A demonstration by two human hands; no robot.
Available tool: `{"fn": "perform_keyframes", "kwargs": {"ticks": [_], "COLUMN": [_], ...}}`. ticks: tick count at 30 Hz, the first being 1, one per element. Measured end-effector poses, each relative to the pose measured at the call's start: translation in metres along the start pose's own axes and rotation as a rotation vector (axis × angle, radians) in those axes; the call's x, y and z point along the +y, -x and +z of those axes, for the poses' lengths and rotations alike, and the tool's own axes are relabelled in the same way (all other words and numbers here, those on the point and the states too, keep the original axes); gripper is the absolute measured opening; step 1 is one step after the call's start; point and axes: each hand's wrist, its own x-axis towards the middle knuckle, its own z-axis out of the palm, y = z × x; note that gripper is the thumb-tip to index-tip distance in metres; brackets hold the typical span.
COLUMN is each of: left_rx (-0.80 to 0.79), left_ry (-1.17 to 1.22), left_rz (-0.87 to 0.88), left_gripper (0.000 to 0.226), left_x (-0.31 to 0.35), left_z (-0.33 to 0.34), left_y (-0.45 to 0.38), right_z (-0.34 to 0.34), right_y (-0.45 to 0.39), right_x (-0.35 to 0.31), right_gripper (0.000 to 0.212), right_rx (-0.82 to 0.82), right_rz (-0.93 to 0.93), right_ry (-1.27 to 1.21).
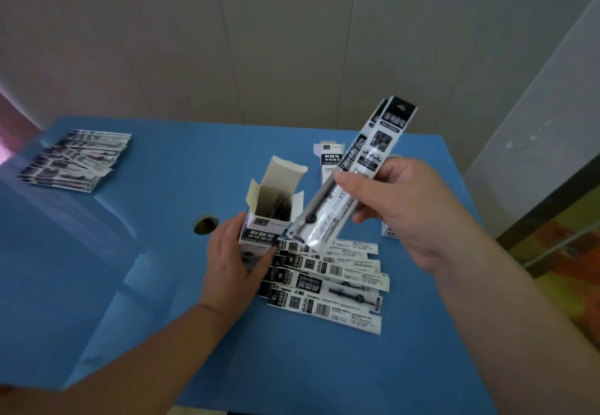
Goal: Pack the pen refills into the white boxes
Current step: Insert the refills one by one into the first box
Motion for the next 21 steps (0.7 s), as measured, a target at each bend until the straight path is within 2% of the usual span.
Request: {"fn": "perform_keyframes", "kwargs": {"ticks": [8, 14, 21], "left_rx": [-0.008, 0.024, 0.037], "left_ry": [-0.003, -0.077, -0.108], "left_rz": [0.014, 0.153, 0.187], "left_gripper": [0.070, 0.067, 0.069], "left_x": [0.001, 0.007, 0.008], "left_z": [-0.001, -0.003, -0.001], "left_y": [0.000, 0.000, -0.001], "right_z": [0.012, 0.021, 0.045], "right_y": [-0.008, -0.013, -0.013], "right_x": [-0.009, -0.018, -0.014], "right_gripper": [0.016, 0.014, 0.013], "right_rx": [0.128, 0.162, 0.194], "right_rz": [-0.027, -0.072, -0.080], "right_ry": [0.025, 0.210, 0.335]}}
